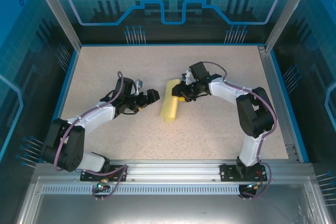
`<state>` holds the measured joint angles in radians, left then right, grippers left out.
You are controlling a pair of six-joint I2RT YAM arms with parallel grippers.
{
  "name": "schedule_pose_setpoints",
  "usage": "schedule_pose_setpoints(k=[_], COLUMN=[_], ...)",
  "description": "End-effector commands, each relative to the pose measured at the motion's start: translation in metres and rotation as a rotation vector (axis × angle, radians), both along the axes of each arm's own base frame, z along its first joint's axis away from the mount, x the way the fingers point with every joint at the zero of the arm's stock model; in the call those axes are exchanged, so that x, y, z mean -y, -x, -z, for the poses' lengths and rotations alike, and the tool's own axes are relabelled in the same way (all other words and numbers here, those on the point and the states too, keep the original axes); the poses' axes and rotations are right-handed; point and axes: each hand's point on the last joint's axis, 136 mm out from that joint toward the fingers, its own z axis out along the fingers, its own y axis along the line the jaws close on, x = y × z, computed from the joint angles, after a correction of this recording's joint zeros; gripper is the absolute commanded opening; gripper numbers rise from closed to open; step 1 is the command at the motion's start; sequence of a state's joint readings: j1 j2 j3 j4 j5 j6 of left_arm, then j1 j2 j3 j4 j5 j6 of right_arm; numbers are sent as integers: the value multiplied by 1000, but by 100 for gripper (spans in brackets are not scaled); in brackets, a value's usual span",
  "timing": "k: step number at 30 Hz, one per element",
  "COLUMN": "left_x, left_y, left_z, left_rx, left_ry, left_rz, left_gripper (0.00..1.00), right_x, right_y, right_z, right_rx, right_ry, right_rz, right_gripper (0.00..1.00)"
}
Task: Fold a paper plane with a square sheet of paper (pick it up from the middle)
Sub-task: First fold in half a square sheet of paper at the center of the table.
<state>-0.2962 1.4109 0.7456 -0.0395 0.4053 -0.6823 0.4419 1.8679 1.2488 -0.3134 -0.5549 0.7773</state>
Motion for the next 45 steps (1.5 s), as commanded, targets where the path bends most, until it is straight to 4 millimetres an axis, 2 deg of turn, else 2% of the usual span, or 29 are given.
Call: schedule_pose_setpoints(k=[1,5,7,9,12,27,32,38,45], left_x=[13,26,34,42,52,88,104,118,122], left_y=[-5,-3,-2,-1,-1,-12,-12,-10,-8], left_z=[-17,-8,-4,0,7,31,34,36,45], left_rx=[14,-11,-23,-34,-56,-154,-169,-186,-209], left_ry=[82,90,83,77,75,110,127,164,161], left_rz=[50,104,129,152,176,279,327,363,372], left_gripper=[99,99,99,99,98,80,69,59,47], right_x=[10,31,41,49,57,78,78,77,74], right_y=[1,0,0,0,2,11,9,6,5], right_z=[15,40,53,59,61,57,54,54,54], right_rx=[-20,-61,-77,-83,-87,-74,-73,-80,-80], right_ry=[-18,34,82,118,131,115,92,60,42], right_rz=[-35,-34,-34,-31,-14,72,116,172,178], right_gripper=[39,46,53,61,64,65,65,65,65])
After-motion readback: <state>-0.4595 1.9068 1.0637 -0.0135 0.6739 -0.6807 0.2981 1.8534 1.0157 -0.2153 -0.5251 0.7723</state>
